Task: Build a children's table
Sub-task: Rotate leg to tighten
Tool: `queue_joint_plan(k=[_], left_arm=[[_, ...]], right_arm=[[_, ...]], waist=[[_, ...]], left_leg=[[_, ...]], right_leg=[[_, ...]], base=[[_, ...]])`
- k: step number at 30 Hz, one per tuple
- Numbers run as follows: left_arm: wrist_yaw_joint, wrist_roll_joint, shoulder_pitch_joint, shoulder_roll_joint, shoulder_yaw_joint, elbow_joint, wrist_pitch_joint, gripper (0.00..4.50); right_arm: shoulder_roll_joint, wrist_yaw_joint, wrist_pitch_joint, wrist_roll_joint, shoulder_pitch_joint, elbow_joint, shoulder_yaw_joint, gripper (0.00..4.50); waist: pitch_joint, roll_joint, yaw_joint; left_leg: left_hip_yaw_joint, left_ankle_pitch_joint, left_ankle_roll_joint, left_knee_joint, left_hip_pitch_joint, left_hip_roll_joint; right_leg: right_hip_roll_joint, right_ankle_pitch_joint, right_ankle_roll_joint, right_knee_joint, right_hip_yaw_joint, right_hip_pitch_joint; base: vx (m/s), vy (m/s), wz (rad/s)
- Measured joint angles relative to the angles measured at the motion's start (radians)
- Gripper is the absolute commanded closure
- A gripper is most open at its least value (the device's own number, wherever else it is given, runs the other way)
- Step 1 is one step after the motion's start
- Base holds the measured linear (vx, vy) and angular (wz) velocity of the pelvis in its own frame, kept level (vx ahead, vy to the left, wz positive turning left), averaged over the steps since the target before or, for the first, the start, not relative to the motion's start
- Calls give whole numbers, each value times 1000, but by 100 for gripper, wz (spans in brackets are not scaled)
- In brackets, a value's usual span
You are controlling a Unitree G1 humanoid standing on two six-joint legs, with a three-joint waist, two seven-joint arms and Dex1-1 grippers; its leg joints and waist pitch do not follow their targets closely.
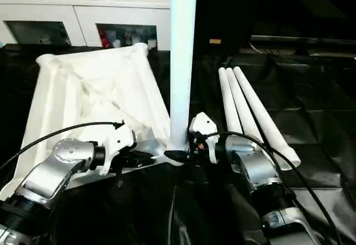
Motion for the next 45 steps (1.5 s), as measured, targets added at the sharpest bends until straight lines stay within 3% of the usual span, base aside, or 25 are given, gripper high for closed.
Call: queue_joint_plan(k=[8, 15, 18, 22, 24, 25, 28, 30, 41, 42, 45], left_arm=[[16, 4, 0, -5, -2, 8, -5, 450], [258, 75, -26, -117, 42, 65, 31, 450], [364, 103, -39, -172, 56, 77, 68, 450], [397, 111, -37, -190, 56, 70, 78, 450], [398, 115, -31, -191, 56, 60, 79, 450], [398, 115, -30, -192, 56, 59, 79, 450], [392, 115, -27, -192, 55, 54, 79, 450], [382, 115, -24, -190, 53, 47, 79, 450], [206, 60, -7, -109, 30, 24, 31, 450], [173, 48, -6, -95, 26, 23, 25, 450], [97, 24, 1, -58, 21, 19, 8, 450]], right_arm=[[13, -33, 15, -9, 6, -8, -1, 179], [195, -456, 9, -53, -82, 167, -83, 180], [275, -647, -7, -60, -127, 246, -119, 180], [304, -712, -39, -71, -138, 273, -125, 180], [307, -700, -62, -70, -138, 280, -131, 180], [306, -697, -63, -70, -138, 281, -133, 110], [305, -667, -61, -60, -134, 281, -142, 107], [294, -646, -66, -60, -131, 281, -140, 73], [135, -314, -82, -57, -68, 173, -58, 73], [102, -256, -76, -46, -51, 144, -45, 98], [52, -133, -61, -15, -28, 100, -27, 107]], waist=[[0, 0, -1], [0, 0, -38], [0, 1, -41], [-2, 4, -34], [-3, 5, -34], [-3, 5, -34], [-2, 5, -32], [-2, 5, -31], [-2, 5, -11], [-2, 5, -7], [-2, 4, -4]], left_leg=[[0, 0, 0, 0, 1, 0], [0, 1, -2, 0, 7, 0], [0, 1, -3, -1, 7, 0], [0, 1, -2, -2, 5, 0], [0, 0, -2, -2, 4, 0], [0, 0, -2, -2, 4, 0], [0, 0, -2, -2, 4, 0], [0, 0, -2, -2, 4, 0], [0, 1, -1, -2, 3, 0], [0, 0, -1, -2, 3, 0], [0, 1, -1, -2, 3, 0]], right_leg=[[0, 0, 0, 1, 0, 0], [0, 2, -1, 6, 1, 1], [0, 2, -1, 6, 1, 0], [0, 1, 0, 3, 1, 0], [0, 1, 0, 1, 1, 0], [0, 1, 0, 1, 1, 0], [0, 1, 0, 1, 0, 0], [0, 1, 0, 1, 0, 0], [0, 1, 0, 0, 0, 0], [0, 1, 0, 0, 0, 0], [0, 1, 0, 0, -1, 0]], base=[[0, 0, 0], [0, 0, 0], [0, 0, 0], [0, 0, 0], [0, 0, 0], [0, 0, 0], [0, 0, 0], [0, 0, 0], [0, 0, 0], [0, 0, 0], [0, 0, 0]])
